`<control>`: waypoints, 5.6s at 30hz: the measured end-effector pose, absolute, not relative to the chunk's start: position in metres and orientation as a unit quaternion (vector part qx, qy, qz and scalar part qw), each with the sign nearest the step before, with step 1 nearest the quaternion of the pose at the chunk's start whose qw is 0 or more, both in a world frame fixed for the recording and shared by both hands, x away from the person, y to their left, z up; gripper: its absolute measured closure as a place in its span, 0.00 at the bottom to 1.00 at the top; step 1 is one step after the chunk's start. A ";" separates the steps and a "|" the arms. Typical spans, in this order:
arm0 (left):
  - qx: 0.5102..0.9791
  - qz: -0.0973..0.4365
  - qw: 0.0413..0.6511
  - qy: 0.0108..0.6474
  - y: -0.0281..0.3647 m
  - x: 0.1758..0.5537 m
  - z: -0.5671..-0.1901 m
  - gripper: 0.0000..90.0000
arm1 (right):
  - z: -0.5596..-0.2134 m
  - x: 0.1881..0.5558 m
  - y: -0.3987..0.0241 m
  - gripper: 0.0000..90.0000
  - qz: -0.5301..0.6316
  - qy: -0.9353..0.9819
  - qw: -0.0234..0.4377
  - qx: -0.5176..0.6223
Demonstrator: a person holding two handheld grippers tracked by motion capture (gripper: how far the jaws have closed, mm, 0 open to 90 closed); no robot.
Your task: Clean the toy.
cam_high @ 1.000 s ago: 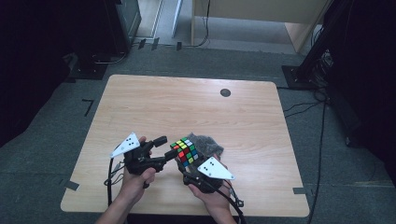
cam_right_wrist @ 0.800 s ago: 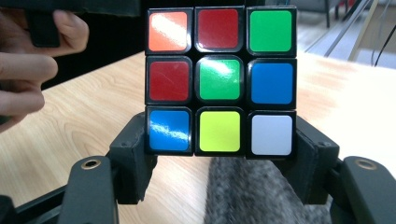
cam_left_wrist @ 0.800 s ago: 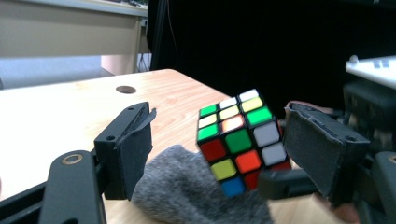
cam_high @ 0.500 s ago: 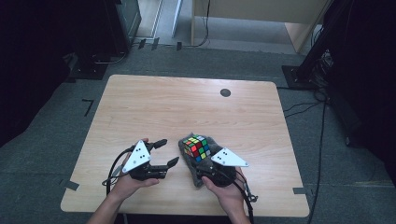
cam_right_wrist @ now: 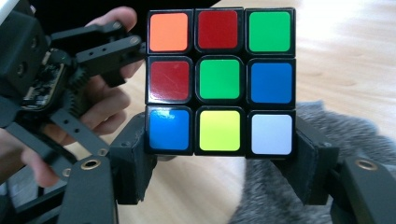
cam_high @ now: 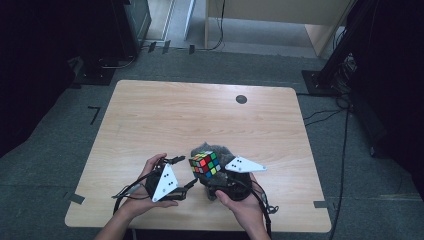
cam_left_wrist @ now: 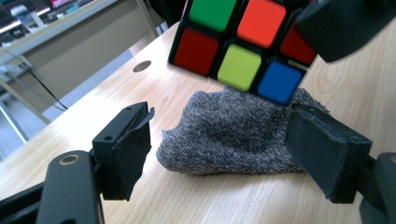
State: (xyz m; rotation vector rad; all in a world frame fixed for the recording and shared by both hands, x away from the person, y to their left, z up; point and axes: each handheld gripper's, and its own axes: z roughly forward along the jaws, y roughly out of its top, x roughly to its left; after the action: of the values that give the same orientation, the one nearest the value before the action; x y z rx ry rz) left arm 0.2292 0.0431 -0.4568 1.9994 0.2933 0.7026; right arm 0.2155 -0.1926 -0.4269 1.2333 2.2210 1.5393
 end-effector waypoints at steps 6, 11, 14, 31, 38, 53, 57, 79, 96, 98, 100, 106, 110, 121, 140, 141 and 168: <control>0.821 0.304 0.474 0.096 0.038 0.223 -0.457 0.26 | -0.430 0.216 -0.184 0.38 0.502 0.758 0.056 0.414; 0.821 0.317 0.466 0.085 0.034 0.220 -0.460 0.35 | -0.432 0.218 -0.184 0.38 0.501 0.755 0.034 0.421; 0.821 0.307 0.474 0.090 0.035 0.221 -0.460 0.37 | -0.433 0.220 -0.188 0.38 0.510 0.745 0.017 0.429; 0.814 0.250 0.487 0.198 0.065 0.249 -0.455 0.38 | -0.439 0.232 -0.231 0.21 0.572 0.656 0.081 0.485; 0.811 0.215 0.494 0.227 0.075 0.259 -0.453 0.38 | -0.483 0.246 -0.212 0.21 0.449 0.735 0.147 0.486; 0.825 0.220 0.475 0.213 0.074 0.266 -0.454 0.38 | -0.515 0.252 -0.195 0.31 0.342 0.794 0.193 0.464; 0.816 0.197 0.494 0.226 0.076 0.267 -0.452 0.38 | -0.518 0.253 -0.196 0.31 0.349 0.788 0.194 0.469; 0.806 0.168 0.501 0.266 0.077 0.264 -0.446 0.38 | -0.516 0.253 -0.215 0.80 0.383 0.748 0.196 0.506; 0.842 0.184 0.474 0.181 0.051 0.245 -0.452 0.38 | -0.414 0.208 -0.208 0.80 0.578 0.701 0.161 0.386; 0.842 0.187 0.476 0.173 0.050 0.243 -0.451 0.38 | -0.415 0.208 -0.203 0.79 0.576 0.707 0.149 0.383; 0.840 0.189 0.480 0.170 0.050 0.241 -0.451 0.38 | -0.418 0.210 -0.203 0.79 0.573 0.710 0.136 0.387; 0.834 0.191 0.491 0.161 0.053 0.240 -0.447 0.38 | -0.427 0.219 -0.212 0.79 0.544 0.714 0.138 0.418; 0.836 0.191 0.487 0.164 0.053 0.242 -0.449 0.38 | -0.435 0.227 -0.220 0.79 0.507 0.722 0.140 0.451; 0.831 0.193 0.496 0.159 0.053 0.240 -0.448 0.38 | -0.408 0.210 -0.217 0.78 0.589 0.693 0.107 0.403; 0.812 0.201 0.530 0.140 0.060 0.235 -0.441 0.38 | -0.434 0.229 -0.224 0.77 0.524 0.705 0.085 0.470; 0.813 0.206 0.526 0.140 0.059 0.235 -0.442 0.38 | -0.432 0.228 -0.226 0.77 0.529 0.700 0.088 0.472; 0.857 0.295 0.385 0.172 0.030 0.232 -0.448 0.38 | -0.409 0.197 -0.182 0.75 0.515 0.752 0.186 0.367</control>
State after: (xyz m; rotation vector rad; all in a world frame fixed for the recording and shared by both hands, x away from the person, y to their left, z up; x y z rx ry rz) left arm 0.2323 0.0304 -0.4478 2.1841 0.4390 0.7508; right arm 0.1970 -0.1816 -0.4091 1.0334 2.1169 1.4513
